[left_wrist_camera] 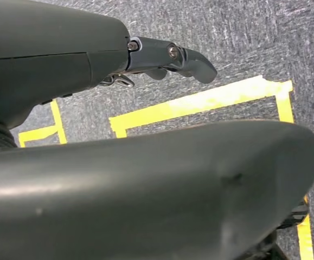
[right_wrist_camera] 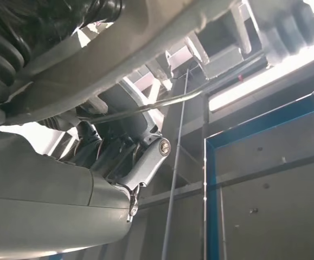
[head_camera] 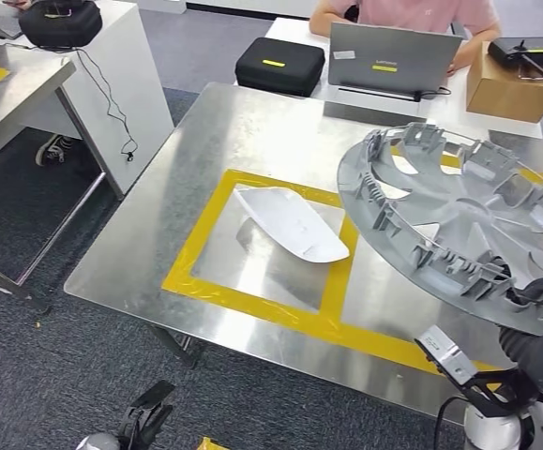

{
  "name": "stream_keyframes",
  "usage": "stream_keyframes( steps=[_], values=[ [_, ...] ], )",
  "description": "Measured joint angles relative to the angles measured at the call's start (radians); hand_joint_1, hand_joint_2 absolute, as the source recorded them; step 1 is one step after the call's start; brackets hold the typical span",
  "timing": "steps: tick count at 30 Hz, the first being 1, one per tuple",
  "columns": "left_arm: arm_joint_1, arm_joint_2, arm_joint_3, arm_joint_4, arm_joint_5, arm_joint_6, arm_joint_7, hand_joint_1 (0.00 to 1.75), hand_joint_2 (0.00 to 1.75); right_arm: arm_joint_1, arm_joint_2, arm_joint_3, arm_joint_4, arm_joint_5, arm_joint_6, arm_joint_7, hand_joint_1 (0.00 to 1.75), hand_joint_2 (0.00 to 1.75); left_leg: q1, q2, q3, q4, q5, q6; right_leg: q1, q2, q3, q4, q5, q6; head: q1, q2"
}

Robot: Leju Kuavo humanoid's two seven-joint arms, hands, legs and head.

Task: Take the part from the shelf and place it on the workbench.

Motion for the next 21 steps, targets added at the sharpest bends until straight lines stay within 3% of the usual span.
stream_keyframes(
  steps=[3,11,21],
  values=[
    [0.001,-0.002,0.0,0.0,-0.001,0.0,-0.003,0.0,0.0,0.001,0.0,0.0,0.001,0.003,0.0,0.0,1.75,1.75,-0.002,-0.002,-0.002,-0.006,0.002,-0.009,-0.001,-0.002,-0.004,0.0,0.0,0.003,0.0,0.0],
    [0.002,-0.002,0.0,0.0,-0.006,-0.001,-0.007,0.0,0.0,0.0,0.001,-0.001,0.002,0.012,0.0,0.0,1.75,1.75,-0.009,-0.006,-0.007,-0.004,0.006,0.003,-0.009,-0.006,-0.004,-0.007,0.007,0.015,0.0,0.0],
    [0.002,-0.004,0.0,0.0,-0.01,-0.003,-0.01,0.0,0.0,0.0,0.001,-0.002,0.01,0.014,0.0,0.0,1.75,1.75,-0.009,-0.006,-0.007,-0.004,0.006,0.004,-0.008,-0.006,-0.005,-0.007,0.007,0.016,0.0,0.0]
  ],
)
